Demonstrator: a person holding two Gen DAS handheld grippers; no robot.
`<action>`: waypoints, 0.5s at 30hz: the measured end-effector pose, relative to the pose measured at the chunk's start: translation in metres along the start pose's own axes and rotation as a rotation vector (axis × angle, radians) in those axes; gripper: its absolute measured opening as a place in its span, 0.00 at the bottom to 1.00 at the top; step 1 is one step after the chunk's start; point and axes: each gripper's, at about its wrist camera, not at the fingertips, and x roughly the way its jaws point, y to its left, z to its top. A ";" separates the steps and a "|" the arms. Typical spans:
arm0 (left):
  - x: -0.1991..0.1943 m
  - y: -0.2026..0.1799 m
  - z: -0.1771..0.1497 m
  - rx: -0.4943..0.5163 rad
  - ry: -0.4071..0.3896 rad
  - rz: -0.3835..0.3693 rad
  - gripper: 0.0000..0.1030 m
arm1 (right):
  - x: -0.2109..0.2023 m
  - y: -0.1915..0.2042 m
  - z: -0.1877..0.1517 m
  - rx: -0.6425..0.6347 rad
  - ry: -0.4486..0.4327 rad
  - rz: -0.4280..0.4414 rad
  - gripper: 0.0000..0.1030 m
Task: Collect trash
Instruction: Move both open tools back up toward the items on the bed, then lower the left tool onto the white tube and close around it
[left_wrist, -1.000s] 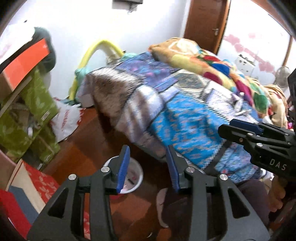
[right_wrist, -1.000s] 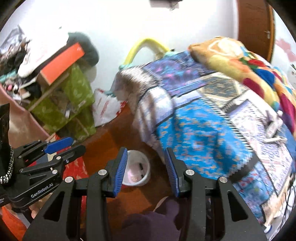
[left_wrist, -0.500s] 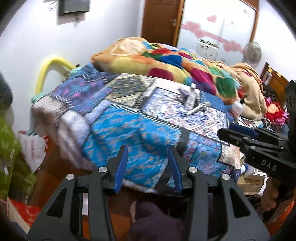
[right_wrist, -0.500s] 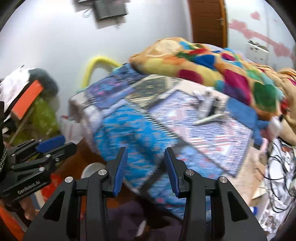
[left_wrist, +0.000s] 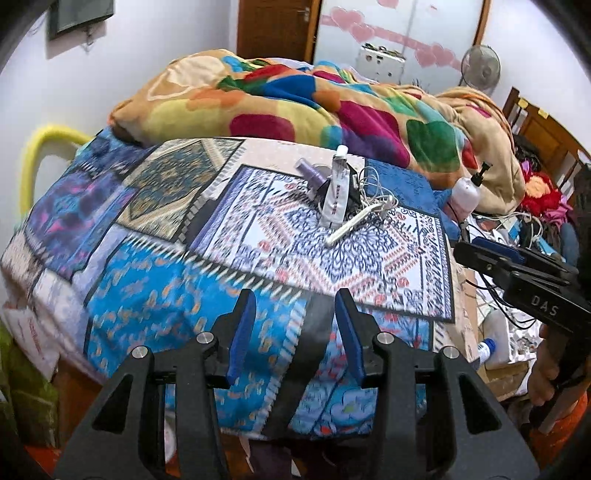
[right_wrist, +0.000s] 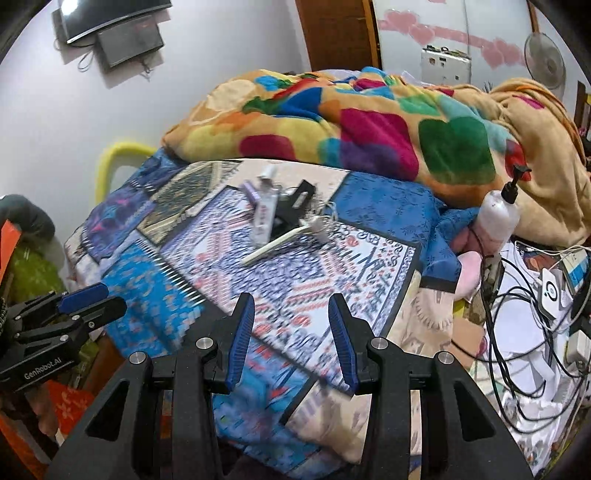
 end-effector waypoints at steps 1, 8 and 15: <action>0.005 -0.002 0.004 0.010 0.004 -0.001 0.43 | 0.007 -0.004 0.003 0.005 0.001 0.000 0.37; 0.043 -0.008 0.026 0.057 0.034 -0.005 0.43 | 0.050 -0.019 0.029 0.004 0.008 0.004 0.37; 0.073 -0.018 0.051 0.080 0.031 -0.030 0.43 | 0.076 -0.021 0.040 0.014 0.002 0.017 0.37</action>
